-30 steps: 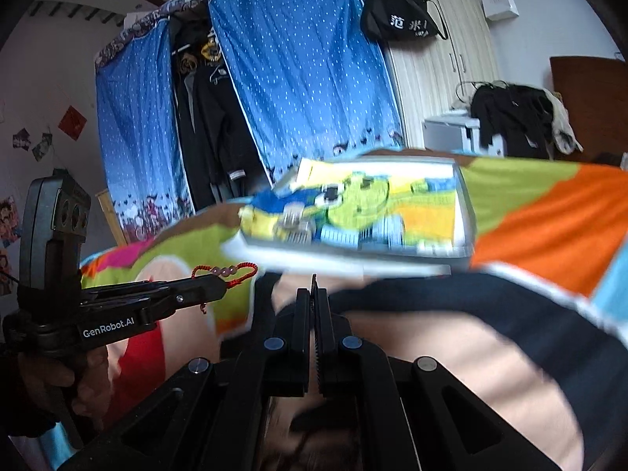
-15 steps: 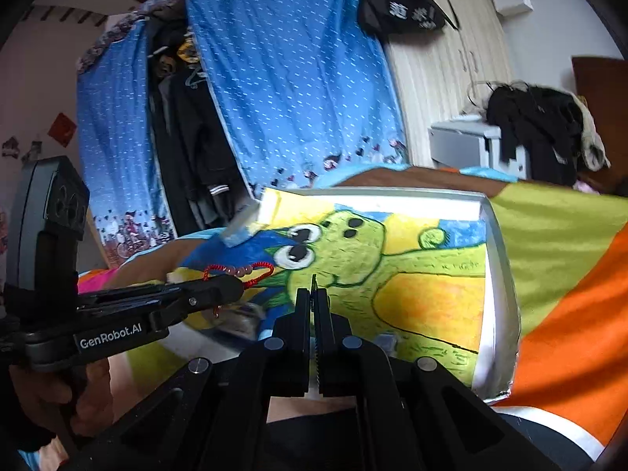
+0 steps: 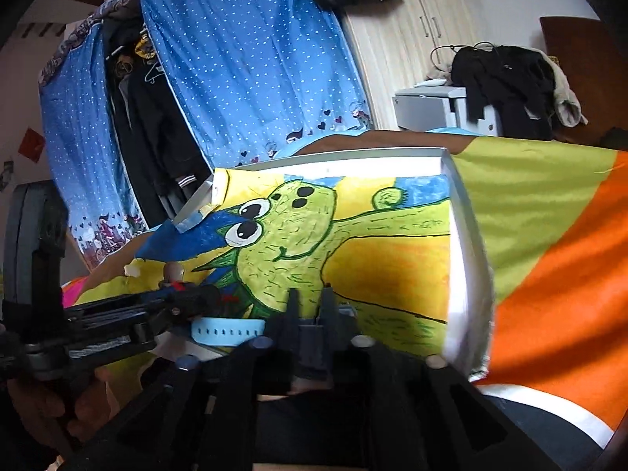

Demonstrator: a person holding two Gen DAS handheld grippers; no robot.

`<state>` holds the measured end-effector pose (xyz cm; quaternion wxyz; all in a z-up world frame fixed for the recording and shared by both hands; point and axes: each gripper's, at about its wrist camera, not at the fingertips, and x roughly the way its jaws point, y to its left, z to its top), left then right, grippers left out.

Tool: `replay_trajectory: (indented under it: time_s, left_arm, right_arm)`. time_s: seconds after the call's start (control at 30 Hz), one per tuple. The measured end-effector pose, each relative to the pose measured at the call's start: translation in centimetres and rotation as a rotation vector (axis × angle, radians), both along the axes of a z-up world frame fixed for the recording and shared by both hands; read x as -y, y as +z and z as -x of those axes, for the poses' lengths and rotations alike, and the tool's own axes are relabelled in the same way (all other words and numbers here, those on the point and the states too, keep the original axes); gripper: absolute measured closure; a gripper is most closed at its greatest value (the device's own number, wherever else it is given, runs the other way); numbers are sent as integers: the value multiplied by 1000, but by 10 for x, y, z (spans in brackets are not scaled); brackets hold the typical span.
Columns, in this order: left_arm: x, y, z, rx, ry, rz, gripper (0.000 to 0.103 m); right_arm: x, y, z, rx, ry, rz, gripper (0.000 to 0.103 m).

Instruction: Organize jewelry

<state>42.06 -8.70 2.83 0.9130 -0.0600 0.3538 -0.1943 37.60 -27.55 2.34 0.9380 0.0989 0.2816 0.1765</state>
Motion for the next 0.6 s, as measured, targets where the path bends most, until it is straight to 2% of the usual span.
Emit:
replay_trajectory:
  time_s: [0.03, 0.07, 0.17, 0.2, 0.3, 0.37, 0.4, 0.43, 0.6]
  left_arm:
    - [-4, 4, 7, 26, 21, 17, 42]
    - [-6, 8, 11, 38, 28, 27, 42]
    - [-11, 22, 26, 54, 48, 34, 39]
    - [-11, 25, 30, 61, 53, 34, 35]
    - [-14, 41, 58, 115, 62, 33, 32]
    - [-15, 50, 79, 150, 64, 22, 25]
    - [-15, 52, 87, 163, 67, 21, 17]
    - [-17, 57, 102, 191, 74, 25, 13]
    - [-29, 71, 158, 259, 86, 28, 9]
  right_arm:
    - [3, 2, 4, 4, -14, 1, 63]
    - [5, 4, 7, 10, -24, -1, 60]
    - [14, 15, 20, 23, -40, -3, 59]
    - [16, 20, 26, 26, -48, -3, 56]
    - [21, 33, 48, 56, -71, 2, 36]
    - [21, 44, 68, 86, -72, 20, 32]
    - [20, 49, 76, 95, -69, 28, 30]
    - [19, 53, 86, 105, -69, 34, 26]
    - [14, 67, 136, 156, -68, 55, 14]
